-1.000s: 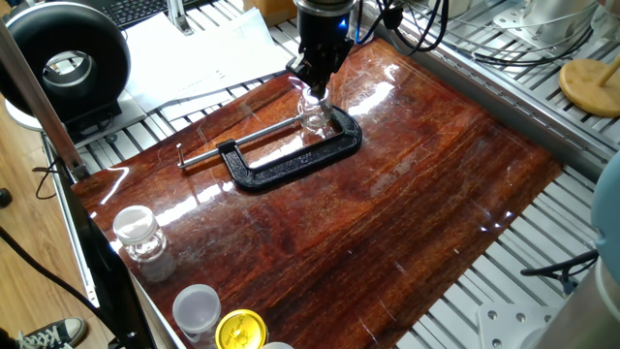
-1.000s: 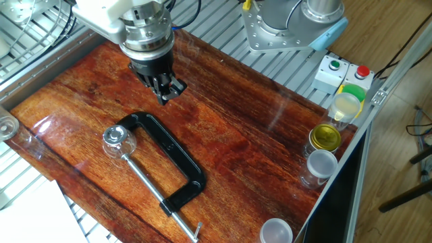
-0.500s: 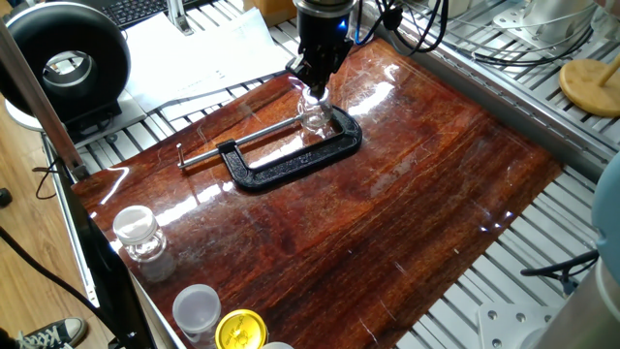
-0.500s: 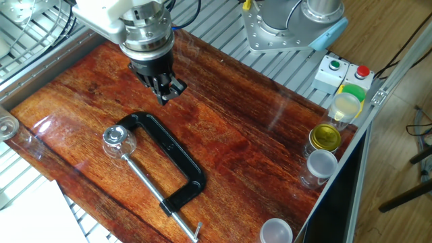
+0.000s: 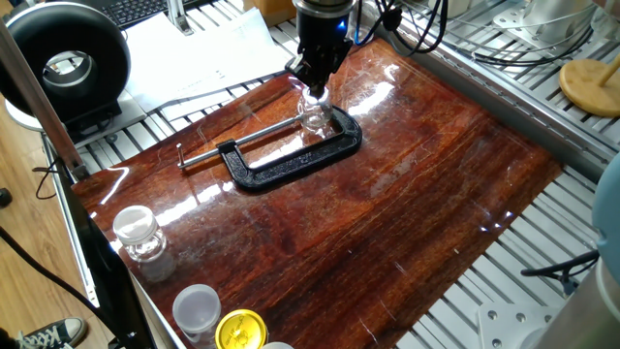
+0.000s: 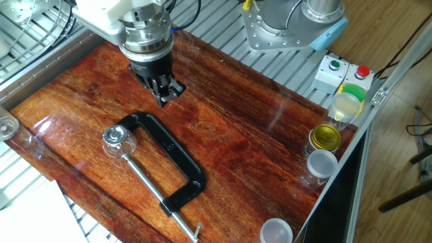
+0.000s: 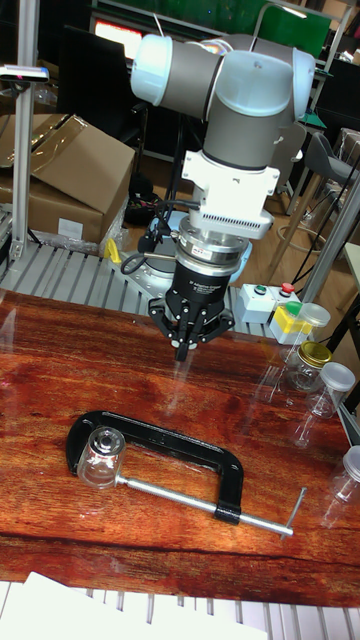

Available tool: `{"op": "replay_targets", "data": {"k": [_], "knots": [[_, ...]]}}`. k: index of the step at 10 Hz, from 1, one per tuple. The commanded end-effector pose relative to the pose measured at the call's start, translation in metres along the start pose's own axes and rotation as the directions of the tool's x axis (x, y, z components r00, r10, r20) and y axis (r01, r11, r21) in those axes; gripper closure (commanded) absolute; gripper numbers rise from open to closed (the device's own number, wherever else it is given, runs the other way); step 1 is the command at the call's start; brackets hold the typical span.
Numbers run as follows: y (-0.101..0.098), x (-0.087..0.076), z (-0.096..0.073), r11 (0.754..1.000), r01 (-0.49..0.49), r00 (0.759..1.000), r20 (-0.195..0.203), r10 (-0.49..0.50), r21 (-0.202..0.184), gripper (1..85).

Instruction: Unscrew the lid from the jar

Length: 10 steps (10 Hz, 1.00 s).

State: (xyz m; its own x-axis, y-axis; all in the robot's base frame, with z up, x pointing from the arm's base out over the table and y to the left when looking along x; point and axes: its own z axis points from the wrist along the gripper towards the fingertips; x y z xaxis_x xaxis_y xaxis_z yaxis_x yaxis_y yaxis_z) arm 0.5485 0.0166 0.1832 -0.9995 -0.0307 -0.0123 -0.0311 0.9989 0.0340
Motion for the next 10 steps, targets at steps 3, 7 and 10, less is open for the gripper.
{"op": "replay_targets", "data": {"k": [3,7,10], "knots": [[0.000,-0.005,0.002,1.000,-0.009,1.000,0.028,0.009,-0.012,84.7],[-0.011,-0.009,0.000,1.000,0.018,0.999,0.037,-0.018,0.011,84.7],[0.001,-0.020,0.000,0.994,0.106,0.991,0.082,-0.103,-0.028,74.0]]}}
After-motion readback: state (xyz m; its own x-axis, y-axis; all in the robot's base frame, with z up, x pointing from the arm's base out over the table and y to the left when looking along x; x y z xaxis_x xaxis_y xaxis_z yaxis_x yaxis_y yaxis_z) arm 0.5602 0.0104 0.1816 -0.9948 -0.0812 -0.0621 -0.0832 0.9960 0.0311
